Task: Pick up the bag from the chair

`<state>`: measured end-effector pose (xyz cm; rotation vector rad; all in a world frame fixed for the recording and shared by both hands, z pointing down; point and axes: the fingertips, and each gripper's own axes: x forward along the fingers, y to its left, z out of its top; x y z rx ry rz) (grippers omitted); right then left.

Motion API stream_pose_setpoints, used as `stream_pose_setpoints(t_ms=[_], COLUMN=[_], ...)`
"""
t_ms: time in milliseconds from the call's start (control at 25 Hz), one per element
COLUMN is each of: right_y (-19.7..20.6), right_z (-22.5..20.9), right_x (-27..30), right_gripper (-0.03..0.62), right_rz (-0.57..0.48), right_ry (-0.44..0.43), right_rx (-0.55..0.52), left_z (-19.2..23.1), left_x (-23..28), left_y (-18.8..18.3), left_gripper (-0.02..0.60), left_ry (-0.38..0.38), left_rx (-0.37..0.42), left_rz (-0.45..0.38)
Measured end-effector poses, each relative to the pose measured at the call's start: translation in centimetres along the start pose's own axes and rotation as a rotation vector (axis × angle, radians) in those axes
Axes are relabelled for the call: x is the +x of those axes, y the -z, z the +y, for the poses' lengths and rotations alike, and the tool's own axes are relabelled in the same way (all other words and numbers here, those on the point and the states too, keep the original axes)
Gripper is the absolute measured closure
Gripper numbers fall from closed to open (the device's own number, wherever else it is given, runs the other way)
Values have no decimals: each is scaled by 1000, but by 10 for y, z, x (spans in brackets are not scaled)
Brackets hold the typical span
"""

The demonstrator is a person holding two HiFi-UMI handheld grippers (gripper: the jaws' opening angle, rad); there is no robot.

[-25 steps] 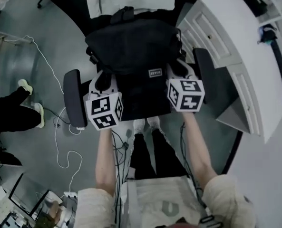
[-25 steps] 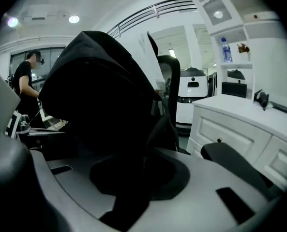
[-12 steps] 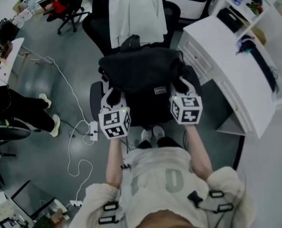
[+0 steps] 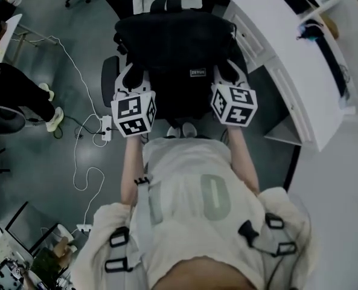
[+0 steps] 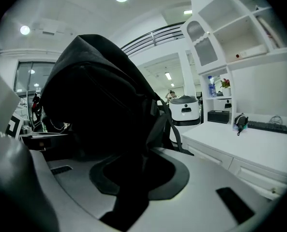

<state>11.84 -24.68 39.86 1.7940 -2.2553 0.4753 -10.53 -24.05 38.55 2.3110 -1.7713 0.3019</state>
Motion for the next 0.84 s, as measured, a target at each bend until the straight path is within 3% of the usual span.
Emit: stream_pose_setpoints(t_ms=[840], right_y=[-7], right_z=[-4], right_x=[11], right_gripper=[513], right_rz=[-19], right_ry=[-35], right_rx=[-17], left_z=[2], left_x=[11], left_y=[0], left_gripper=[508], left_ry=[-22], left_rx=[-16], left_rz=[-18])
